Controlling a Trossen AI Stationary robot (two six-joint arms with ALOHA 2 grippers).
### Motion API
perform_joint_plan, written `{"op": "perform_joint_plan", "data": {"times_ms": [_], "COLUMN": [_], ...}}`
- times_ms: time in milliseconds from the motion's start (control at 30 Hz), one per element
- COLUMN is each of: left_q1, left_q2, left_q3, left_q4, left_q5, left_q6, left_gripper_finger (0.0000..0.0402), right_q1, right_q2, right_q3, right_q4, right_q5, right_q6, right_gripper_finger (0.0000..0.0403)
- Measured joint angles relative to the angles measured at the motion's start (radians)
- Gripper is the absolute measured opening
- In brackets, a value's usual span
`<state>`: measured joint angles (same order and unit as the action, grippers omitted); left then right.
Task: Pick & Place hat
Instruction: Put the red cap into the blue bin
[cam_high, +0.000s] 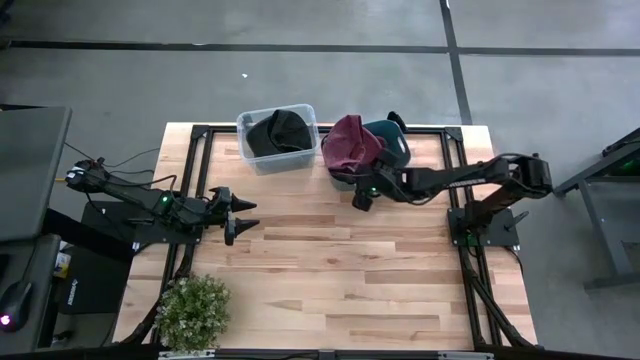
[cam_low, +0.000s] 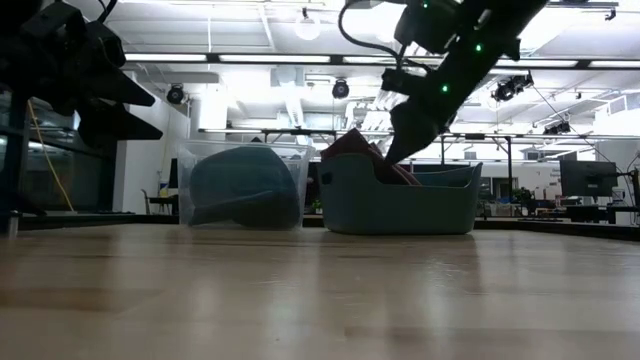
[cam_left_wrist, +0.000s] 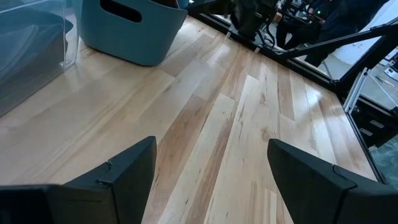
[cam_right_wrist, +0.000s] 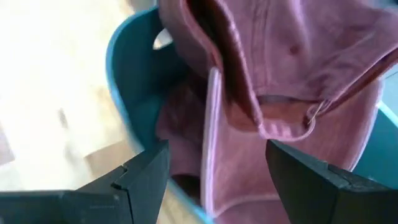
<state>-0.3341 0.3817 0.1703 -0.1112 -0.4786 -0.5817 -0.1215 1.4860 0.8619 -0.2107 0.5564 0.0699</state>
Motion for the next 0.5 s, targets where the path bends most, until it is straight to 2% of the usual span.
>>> {"op": "perform_joint_plan", "data": {"times_ms": [133,500], "left_q1": [0.000,0.000], "left_q2": [0.000,0.000], "left_q3": [0.000,0.000], "left_q4": [0.000,0.000], "left_q5": [0.000,0.000], "left_q6": [0.000,0.000], "left_gripper_finger": [0.0292,0.0292], "right_q1": [0.002,0.003], "right_q2": [0.000,0.000], "right_q3": [-0.046,-0.113], "right_q4": [0.096,0.186], "right_q5": [0.082,0.069], "right_q6": [-0.049,-0.026], "right_gripper_finger": [0.0259,0.0259]}}
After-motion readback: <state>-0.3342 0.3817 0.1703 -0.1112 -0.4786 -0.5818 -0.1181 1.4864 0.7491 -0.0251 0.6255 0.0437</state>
